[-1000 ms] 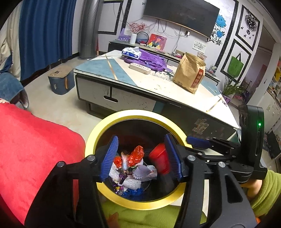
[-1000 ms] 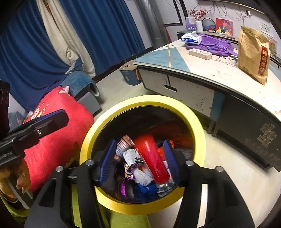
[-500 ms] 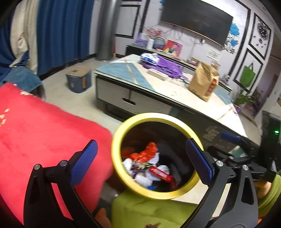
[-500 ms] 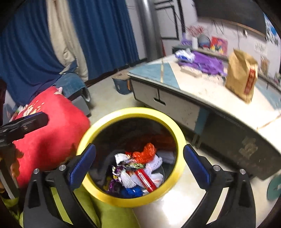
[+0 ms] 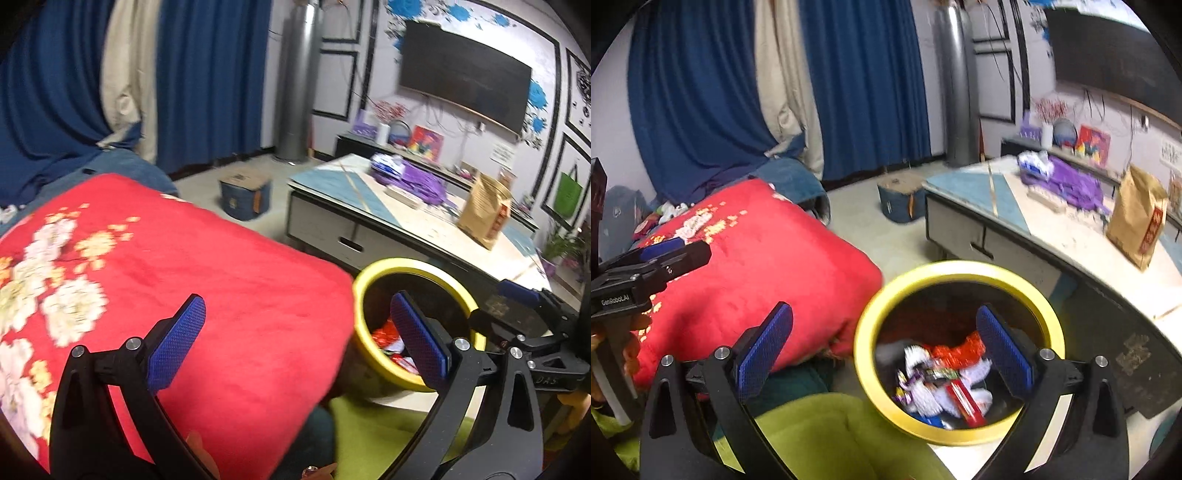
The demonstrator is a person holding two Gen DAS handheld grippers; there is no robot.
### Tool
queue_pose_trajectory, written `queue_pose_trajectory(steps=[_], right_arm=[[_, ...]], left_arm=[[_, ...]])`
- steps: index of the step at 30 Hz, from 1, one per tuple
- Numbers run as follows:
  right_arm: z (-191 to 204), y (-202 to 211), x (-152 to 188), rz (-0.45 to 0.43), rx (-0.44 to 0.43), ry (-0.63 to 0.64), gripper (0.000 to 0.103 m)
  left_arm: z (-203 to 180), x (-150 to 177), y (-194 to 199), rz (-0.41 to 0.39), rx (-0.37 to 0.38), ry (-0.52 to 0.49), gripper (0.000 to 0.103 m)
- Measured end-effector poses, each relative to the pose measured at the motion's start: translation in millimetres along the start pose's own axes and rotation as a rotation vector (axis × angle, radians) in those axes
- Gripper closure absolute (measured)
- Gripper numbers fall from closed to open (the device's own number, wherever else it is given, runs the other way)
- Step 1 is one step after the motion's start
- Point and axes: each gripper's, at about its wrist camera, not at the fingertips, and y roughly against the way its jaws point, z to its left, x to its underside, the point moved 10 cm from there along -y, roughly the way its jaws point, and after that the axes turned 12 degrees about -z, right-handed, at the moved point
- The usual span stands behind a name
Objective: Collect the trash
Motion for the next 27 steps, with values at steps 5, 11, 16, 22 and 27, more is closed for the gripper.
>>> queue_pose_trajectory(steps=[5, 11, 16, 22, 27], right_arm=[[42, 9, -17, -0.135, -0.005, 0.045, 0.006], [69, 23, -23, -0.271, 0.028, 0.004, 0.006], [83, 43, -21, -0.386, 0.062, 0.067, 0.006], [88, 38, -7, -0.351, 0.035, 0.087, 0.006], [82, 33, -4, -0.331, 0.050, 0.067, 0.006]], left_arm=[[30, 1, 28, -0.057, -0.070, -0.007, 0.011], [47, 8, 59, -0.120, -0.099, -0.022, 0.011], [63, 12, 84, -0.203, -0.131, -0.010, 0.011], [82, 10, 93, -0.241, -0.186, 0.046, 0.011], [81, 16, 90, -0.227, -0.191, 0.041, 0.011]])
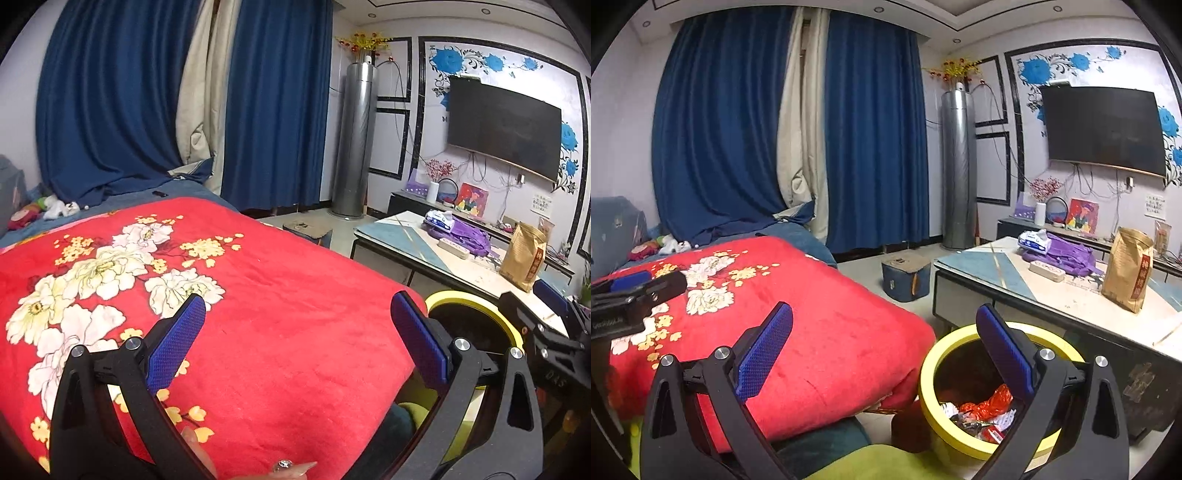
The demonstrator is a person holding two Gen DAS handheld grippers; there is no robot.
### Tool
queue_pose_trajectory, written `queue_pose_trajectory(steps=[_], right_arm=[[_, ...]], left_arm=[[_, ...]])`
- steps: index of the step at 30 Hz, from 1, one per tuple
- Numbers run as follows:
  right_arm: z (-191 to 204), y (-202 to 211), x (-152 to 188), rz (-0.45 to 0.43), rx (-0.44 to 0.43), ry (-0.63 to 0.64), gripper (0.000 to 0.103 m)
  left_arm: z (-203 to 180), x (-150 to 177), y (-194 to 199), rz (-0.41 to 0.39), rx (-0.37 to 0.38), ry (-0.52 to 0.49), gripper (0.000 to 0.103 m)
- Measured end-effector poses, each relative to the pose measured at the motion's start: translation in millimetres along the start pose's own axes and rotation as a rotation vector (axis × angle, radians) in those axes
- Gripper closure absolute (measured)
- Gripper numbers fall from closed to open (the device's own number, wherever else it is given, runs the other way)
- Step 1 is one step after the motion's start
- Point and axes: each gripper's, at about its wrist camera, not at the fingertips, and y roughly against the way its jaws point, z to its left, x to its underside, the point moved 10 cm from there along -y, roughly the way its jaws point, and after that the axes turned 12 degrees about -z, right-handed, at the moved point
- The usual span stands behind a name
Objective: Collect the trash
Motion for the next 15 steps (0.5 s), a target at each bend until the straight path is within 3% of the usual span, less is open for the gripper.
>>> queue_pose_trajectory(steps=[15], right_arm=[[1, -1, 1, 0.007, 0.004, -0.006, 0.006]], left_arm=[[-13, 2, 4, -0.012, 0.027, -0.034, 0.011]])
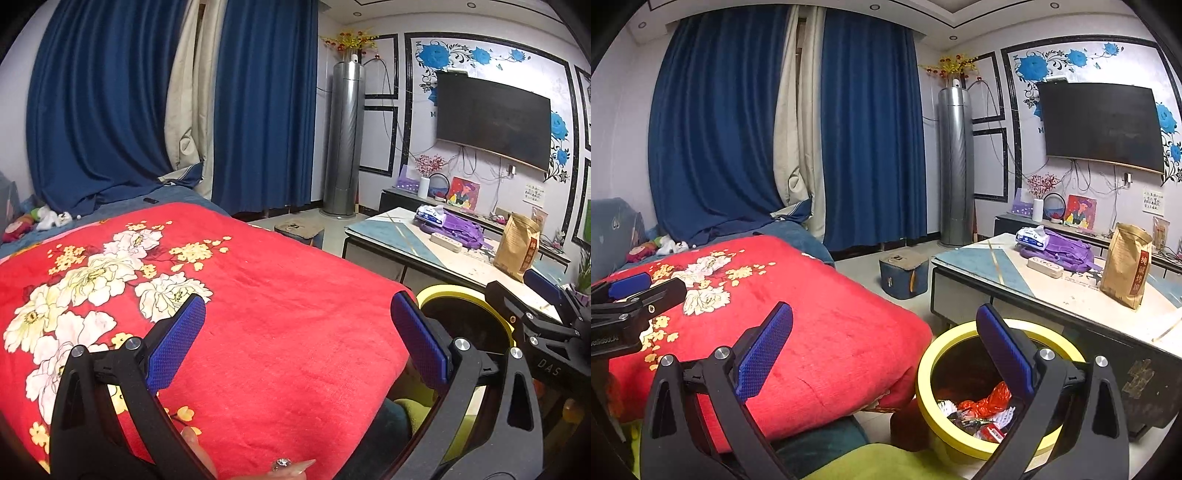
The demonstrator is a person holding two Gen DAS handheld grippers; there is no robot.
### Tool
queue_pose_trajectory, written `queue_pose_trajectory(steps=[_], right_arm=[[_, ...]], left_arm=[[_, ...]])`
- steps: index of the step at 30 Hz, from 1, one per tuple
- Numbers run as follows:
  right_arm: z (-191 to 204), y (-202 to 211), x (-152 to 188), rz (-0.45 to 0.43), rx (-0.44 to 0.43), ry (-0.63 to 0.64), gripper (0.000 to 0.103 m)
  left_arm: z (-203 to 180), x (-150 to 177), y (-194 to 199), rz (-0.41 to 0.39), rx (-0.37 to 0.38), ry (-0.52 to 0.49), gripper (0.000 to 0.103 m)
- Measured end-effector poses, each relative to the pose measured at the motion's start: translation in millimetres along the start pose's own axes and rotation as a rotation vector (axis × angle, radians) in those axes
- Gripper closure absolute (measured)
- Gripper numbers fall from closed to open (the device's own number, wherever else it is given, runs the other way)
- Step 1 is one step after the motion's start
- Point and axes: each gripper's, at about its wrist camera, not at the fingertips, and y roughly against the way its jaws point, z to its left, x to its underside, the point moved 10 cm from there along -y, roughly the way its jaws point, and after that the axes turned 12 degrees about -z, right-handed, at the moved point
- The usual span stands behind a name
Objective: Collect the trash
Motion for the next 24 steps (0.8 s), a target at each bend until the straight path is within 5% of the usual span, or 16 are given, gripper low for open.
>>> queue_pose_trajectory(steps=[24], right_arm=[[4.4, -0.9, 1.8, -0.002, -0.012, 0.002, 0.006]], left_arm=[[-0.9, 0.8, -0.4, 0.001, -0.004, 0.003, 0.011]])
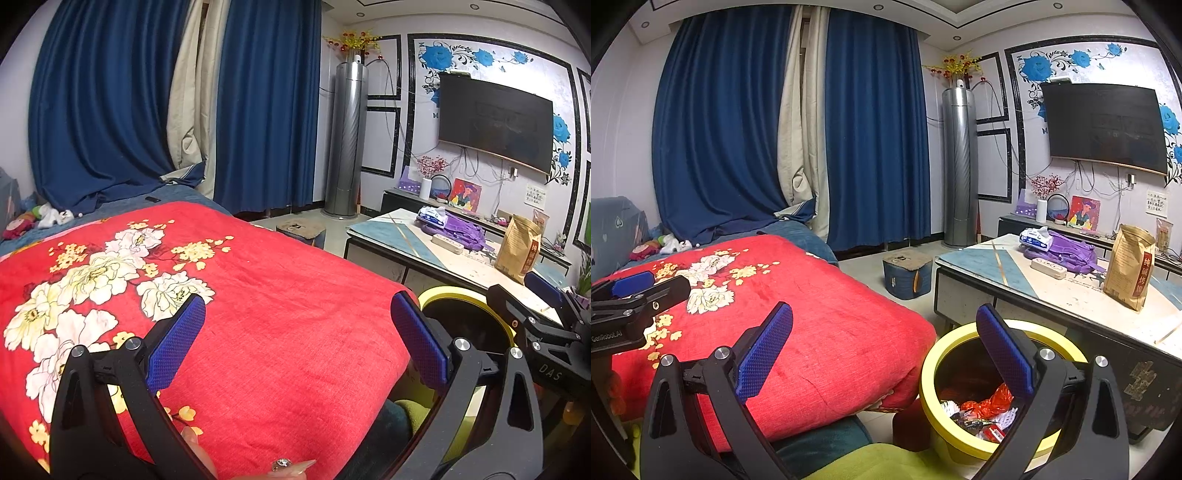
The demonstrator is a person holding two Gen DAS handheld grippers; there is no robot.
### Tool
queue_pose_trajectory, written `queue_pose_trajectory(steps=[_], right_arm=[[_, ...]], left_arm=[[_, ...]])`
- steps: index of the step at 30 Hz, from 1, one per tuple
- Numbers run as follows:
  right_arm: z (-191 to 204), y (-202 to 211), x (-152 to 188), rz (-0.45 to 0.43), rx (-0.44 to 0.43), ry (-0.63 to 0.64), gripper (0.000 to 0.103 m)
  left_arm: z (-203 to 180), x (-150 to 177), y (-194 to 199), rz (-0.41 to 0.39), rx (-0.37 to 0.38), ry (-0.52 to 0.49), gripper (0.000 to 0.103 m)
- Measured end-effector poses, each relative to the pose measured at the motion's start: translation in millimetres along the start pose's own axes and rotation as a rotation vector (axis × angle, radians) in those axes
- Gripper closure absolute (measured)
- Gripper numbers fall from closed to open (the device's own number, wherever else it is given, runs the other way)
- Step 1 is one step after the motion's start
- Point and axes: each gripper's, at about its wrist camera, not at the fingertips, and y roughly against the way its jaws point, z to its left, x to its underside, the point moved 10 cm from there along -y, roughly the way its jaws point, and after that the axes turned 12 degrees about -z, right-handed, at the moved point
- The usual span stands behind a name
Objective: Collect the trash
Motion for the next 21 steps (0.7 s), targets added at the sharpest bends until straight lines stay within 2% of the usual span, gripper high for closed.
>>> queue_pose_trajectory(steps=[21], right_arm=[[1.0, -0.2, 0.2, 0.000, -0.001, -0.001, 0.006]], left_arm=[[2.9, 0.2, -1.1, 0.000, -0.007, -0.001, 0.011]])
